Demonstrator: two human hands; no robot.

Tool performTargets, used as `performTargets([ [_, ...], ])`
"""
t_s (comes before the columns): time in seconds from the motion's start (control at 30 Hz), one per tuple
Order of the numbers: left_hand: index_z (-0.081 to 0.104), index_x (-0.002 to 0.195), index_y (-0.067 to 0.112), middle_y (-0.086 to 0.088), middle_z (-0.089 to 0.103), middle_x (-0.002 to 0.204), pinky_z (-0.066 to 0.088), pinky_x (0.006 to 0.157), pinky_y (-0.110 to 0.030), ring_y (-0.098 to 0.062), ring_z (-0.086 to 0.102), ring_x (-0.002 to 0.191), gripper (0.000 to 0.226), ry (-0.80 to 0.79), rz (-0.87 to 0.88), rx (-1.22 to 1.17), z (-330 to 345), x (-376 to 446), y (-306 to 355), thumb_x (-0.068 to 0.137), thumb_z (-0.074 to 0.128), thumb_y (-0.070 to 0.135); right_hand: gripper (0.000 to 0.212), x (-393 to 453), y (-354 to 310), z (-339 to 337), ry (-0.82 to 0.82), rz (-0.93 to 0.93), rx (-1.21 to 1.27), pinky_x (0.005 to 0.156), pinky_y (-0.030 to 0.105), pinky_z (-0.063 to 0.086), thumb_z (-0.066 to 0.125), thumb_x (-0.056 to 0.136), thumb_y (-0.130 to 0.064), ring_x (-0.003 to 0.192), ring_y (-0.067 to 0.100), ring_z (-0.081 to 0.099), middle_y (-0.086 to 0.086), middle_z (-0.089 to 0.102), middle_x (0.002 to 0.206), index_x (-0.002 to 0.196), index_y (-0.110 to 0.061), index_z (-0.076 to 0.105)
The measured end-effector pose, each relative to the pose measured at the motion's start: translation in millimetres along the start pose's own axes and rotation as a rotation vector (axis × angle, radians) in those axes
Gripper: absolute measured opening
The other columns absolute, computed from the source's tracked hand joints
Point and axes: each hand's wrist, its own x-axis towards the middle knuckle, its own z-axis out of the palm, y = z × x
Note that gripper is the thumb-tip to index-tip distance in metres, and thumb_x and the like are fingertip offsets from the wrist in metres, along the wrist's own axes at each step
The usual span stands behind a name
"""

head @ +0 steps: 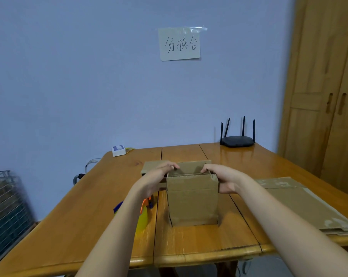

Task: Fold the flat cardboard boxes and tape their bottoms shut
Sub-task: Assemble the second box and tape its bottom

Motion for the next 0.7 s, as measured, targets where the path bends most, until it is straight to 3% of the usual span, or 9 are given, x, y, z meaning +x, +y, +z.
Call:
performTargets([
  [0.17,0.071,0.103,0.029,0.003,0.056,0.125,0.048,0.102,-0.046,-0.020,0.052,0.111,0.024,0.062,0.040,0.210,5,6,9,0.094,0.052,0.020,0.018,2,0,0,0.006,-0.014,-0.022,0.076,0.034,0.054,0.061,0.089,-0.016,0.075,0.022,0.066,0.011,0.068,0.088,0.105,-0.008,0.059],
  [0.37,0.061,0.118,0.037,-0.001,0.046,0.132,0.050,0.091,-0.036,-0.020,0.049,0.112,0.031,-0.053,-0.014,0.280,5,7,15,0.093,0.051,0.022,0.022,2,0,0,-0.007,0.006,-0.026,0.072,0.032,0.054,0.061,0.089,-0.017,0.074,0.021,0.064,0.009,0.067,0.087,0.109,-0.009,0.056],
  [0.43,0.065,0.111,0.040,-0.003,0.047,0.130,0.053,0.087,-0.037,-0.021,0.051,0.108,0.025,-0.057,-0.072,0.230,8,6,21,0.097,0.049,0.027,0.020,2,0,0,-0.017,0.009,-0.004,0.074,0.033,0.053,0.060,0.090,-0.016,0.076,0.022,0.064,0.010,0.067,0.088,0.108,-0.009,0.056],
  [0.5,0.072,0.099,0.043,-0.003,0.053,0.125,0.053,0.096,-0.043,-0.025,0.055,0.108,0.020,-0.016,-0.104,0.137,12,5,23,0.097,0.052,0.040,0.021,1,0,0,-0.023,0.008,0.019,0.078,0.034,0.054,0.061,0.091,-0.017,0.080,0.023,0.065,0.011,0.068,0.093,0.110,-0.009,0.057],
  [0.6,0.067,0.123,0.025,-0.003,0.053,0.129,0.047,0.102,-0.040,-0.028,0.053,0.120,0.032,-0.035,-0.098,-0.042,13,3,15,0.098,0.053,0.039,0.022,-3,0,2,-0.042,-0.007,0.043,0.087,0.036,0.054,0.063,0.094,-0.021,0.087,0.025,0.068,0.014,0.070,0.099,0.111,-0.007,0.061],
  [0.7,0.060,0.129,0.040,0.006,0.048,0.137,0.044,0.106,-0.040,-0.020,0.047,0.127,0.030,-0.109,0.061,-0.071,9,-1,-7,0.104,0.044,0.039,0.039,-6,0,1,-0.080,-0.023,0.061,0.101,0.041,0.051,0.069,0.093,-0.027,0.111,0.031,0.067,0.019,0.067,0.123,0.123,-0.003,0.064],
])
